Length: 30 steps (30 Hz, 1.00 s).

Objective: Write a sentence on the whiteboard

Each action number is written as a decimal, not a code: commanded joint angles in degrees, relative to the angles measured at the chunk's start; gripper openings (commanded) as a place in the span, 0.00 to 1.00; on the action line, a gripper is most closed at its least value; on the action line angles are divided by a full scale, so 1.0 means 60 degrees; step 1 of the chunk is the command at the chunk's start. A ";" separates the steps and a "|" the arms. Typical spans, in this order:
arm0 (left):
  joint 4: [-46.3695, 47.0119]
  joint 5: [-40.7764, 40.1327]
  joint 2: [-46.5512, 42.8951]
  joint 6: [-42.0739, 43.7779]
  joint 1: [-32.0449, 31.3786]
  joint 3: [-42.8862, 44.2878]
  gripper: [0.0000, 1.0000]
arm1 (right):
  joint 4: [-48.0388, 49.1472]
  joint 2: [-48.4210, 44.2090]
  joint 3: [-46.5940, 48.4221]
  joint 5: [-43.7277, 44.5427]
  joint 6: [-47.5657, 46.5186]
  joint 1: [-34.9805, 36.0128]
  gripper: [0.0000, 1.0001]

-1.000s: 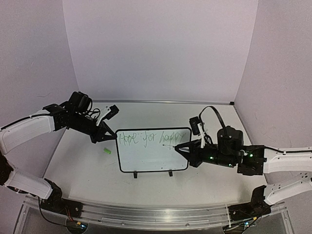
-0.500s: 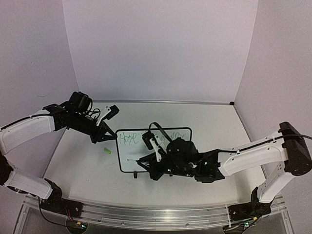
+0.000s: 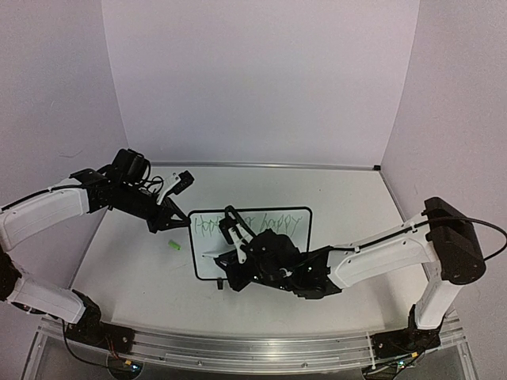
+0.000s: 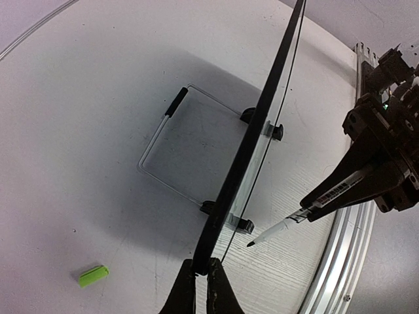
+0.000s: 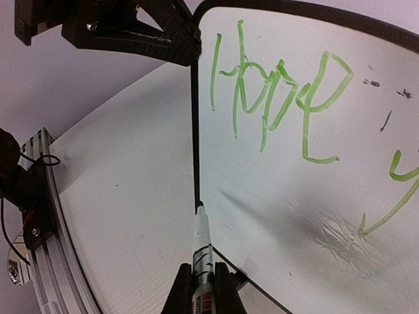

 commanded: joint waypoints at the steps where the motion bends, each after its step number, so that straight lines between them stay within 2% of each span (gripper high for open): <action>1: -0.0079 -0.0244 0.0015 0.0137 -0.0083 0.0098 0.00 | 0.0302 0.0223 0.0456 0.0781 -0.0016 0.0056 0.00; 13: -0.0083 -0.0208 -0.0059 0.0135 -0.0111 0.0098 0.00 | 0.0258 0.0541 0.0773 0.1335 -0.0121 0.0053 0.00; 23: -0.0079 -0.0202 -0.0096 0.0138 -0.0141 0.0085 0.00 | -0.0168 0.0979 0.1195 0.0802 -0.0230 0.0054 0.00; 30: -0.0073 -0.0198 -0.0095 0.0134 -0.0165 0.0083 0.00 | -0.0435 0.0937 0.0912 0.0505 0.0065 0.0055 0.00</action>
